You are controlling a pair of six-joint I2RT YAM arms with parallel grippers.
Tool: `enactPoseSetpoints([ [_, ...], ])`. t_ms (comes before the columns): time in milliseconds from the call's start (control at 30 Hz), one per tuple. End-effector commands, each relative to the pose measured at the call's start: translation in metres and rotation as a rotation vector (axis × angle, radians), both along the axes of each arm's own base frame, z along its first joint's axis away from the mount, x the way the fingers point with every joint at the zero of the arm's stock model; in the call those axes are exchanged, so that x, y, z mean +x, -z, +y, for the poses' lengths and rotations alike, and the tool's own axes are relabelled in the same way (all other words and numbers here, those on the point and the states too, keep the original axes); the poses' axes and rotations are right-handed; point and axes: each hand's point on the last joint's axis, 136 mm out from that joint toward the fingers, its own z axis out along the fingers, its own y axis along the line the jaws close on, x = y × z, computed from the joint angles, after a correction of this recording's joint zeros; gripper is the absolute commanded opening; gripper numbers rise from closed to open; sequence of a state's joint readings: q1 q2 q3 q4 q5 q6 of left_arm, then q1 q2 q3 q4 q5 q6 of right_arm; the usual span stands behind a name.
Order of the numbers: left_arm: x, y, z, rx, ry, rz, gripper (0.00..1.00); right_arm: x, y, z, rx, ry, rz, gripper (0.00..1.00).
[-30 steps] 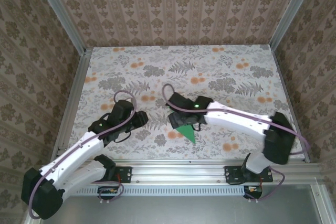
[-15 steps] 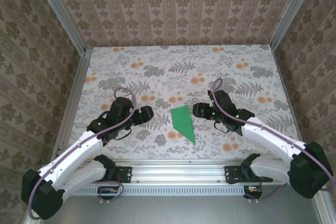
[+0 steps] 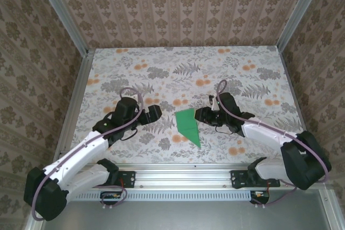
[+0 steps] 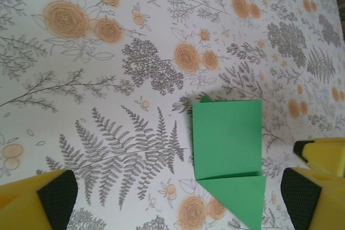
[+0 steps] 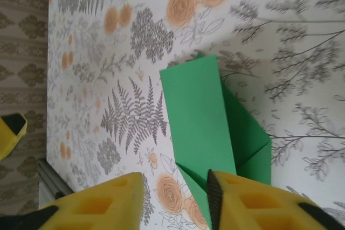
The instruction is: Fold a paper plane with a square sheet of paper (pick it up from the middle)
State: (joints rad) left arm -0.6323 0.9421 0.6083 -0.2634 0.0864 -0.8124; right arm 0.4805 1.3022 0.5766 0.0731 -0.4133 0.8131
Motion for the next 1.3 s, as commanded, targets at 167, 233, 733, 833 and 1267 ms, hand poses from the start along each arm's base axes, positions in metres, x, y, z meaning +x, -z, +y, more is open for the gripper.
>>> enactPoseSetpoints([
  [167, 0.003, 0.01, -0.028, -0.076, 0.085, 0.052, 1.0, -0.011, 0.012, 0.021, 0.066, -0.081, 0.097, 0.18],
  [233, 0.002, 0.014, -0.032, -0.083, 0.095, 0.071, 1.0, -0.012, 0.022, 0.02, 0.037, -0.084, 0.129, 0.14],
  [733, -0.002, 0.024, -0.051, -0.049, 0.16, 0.113, 1.0, -0.031, 0.04, 0.02, 0.01, -0.135, 0.202, 0.1],
  [833, -0.003, 0.025, -0.057, -0.039, 0.178, 0.117, 1.0, -0.033, 0.045, 0.016, -0.011, -0.13, 0.212, 0.1],
  [1267, -0.005, 0.031, -0.072, -0.046, 0.21, 0.151, 1.0, -0.033, 0.064, 0.008, -0.097, -0.126, 0.238, 0.08],
])
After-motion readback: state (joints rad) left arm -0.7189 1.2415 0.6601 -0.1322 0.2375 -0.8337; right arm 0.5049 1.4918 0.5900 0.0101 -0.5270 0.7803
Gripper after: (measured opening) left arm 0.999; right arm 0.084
